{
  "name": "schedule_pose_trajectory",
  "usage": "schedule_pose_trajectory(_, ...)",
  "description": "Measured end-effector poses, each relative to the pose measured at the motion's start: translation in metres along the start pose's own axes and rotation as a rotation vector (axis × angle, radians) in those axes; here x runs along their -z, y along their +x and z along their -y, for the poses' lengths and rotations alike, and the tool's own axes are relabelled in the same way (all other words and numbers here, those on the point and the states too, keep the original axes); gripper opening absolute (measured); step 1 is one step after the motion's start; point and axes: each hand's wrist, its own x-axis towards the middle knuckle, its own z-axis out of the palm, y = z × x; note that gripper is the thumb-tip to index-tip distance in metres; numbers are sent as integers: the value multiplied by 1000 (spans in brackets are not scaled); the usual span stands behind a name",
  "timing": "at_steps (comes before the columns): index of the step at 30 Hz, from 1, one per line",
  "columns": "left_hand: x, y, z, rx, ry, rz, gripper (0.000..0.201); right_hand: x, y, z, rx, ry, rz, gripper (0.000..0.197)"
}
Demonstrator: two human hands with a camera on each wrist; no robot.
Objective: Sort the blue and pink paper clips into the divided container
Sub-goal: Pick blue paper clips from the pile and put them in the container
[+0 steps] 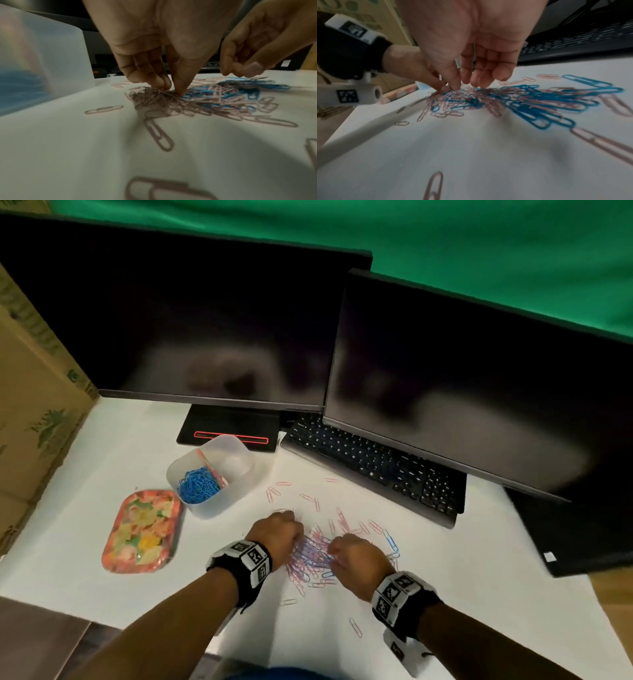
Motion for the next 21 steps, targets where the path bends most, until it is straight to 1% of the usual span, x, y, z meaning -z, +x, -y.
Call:
schedule_pose_trajectory(3,0,7,-1,27,72,12,13,-8,7,14,52,-65,3,33)
schedule_pose_trajectory(6,3,8,2,64,102,-14,17,-15,13,22,35,-108,11,29)
schedule_pose_trajectory(9,8,6,7,85,60,-64,21,-17,14,18,-11,-98,-5,21)
schedule_pose_trajectory(12,9,3,14,112,40,-54,27,-12,16,12,-44,-89,9,19)
schedule_pose_trajectory(15,5,2,15,93,81,-32,27,-4,15,5,-74,10,-1,17)
schedule_pose_trajectory(17,5,2,13,81,116,-24,25,2,15,-1,-130,177,-23,16)
schedule_pose_trajectory(19,4,3,13,76,131,-22,21,5,14,-8,-170,341,-57,20)
schedule_pose_trajectory(21,5,4,13,68,138,-18,18,8,13,-14,-182,429,-59,27)
